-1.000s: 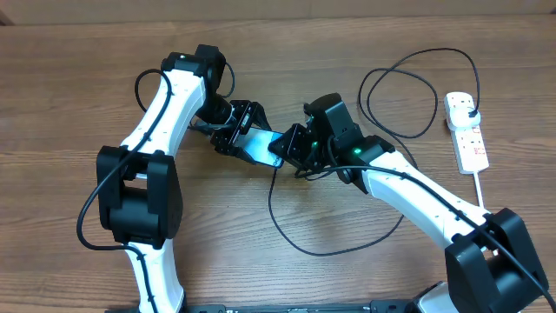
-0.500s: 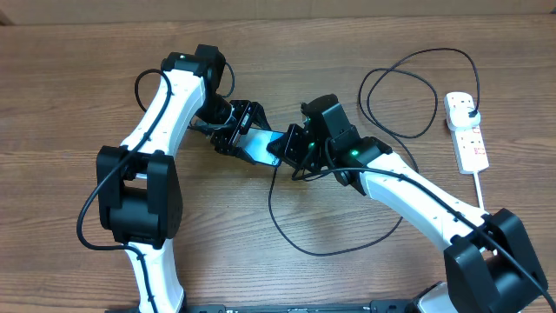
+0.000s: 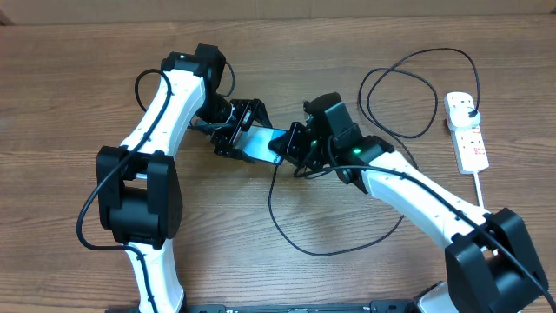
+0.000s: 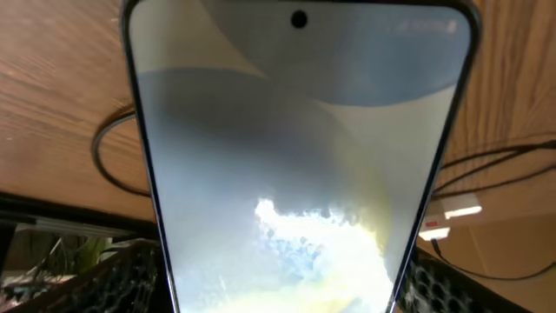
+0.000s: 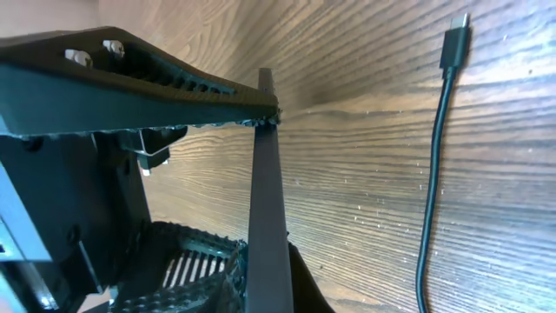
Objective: Plug charger to phone and switch on socket
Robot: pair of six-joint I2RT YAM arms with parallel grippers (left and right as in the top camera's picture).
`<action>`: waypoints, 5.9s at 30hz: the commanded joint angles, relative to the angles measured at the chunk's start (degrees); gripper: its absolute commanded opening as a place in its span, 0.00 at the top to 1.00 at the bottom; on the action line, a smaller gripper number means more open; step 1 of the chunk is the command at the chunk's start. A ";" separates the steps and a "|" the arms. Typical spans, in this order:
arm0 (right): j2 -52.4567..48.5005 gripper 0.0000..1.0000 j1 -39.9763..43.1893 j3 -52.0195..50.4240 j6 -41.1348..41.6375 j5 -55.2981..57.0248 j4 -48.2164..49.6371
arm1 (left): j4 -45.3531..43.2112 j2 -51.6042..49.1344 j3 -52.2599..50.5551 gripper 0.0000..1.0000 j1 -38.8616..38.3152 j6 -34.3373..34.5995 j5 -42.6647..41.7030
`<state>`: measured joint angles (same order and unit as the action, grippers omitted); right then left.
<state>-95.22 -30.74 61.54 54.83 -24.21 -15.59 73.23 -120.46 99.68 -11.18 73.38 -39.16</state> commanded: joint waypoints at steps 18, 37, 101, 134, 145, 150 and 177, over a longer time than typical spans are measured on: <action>7.91 0.96 15.10 3.43 7.23 -1.60 3.23 | -30.56 0.15 1.51 0.18 1.05 -21.99 -21.77; 7.89 0.96 10.32 6.43 28.33 9.64 12.46 | -53.05 0.15 1.51 0.27 0.33 -5.77 -29.90; 7.78 0.75 4.55 6.40 41.55 11.45 11.02 | -60.39 0.15 1.51 0.96 -0.17 -2.47 -25.38; 7.39 0.62 11.82 6.40 -20.44 3.02 -21.16 | -11.91 16.13 1.51 0.96 16.98 -50.03 -24.65; -0.98 0.65 5.75 6.43 -20.13 0.26 -14.86 | -14.51 15.78 -4.35 0.96 22.38 -52.13 -29.49; -7.54 0.66 5.55 6.43 -19.21 -3.15 -10.03 | -19.63 15.76 -9.31 0.96 22.84 -52.59 -29.86; -21.07 0.67 5.55 6.43 -18.78 -4.83 2.78 | -20.81 15.74 -13.05 0.96 20.74 -48.48 -27.52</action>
<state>-115.31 -24.95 66.85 36.27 -28.67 -13.67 52.34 -104.97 86.70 10.35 24.03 -65.32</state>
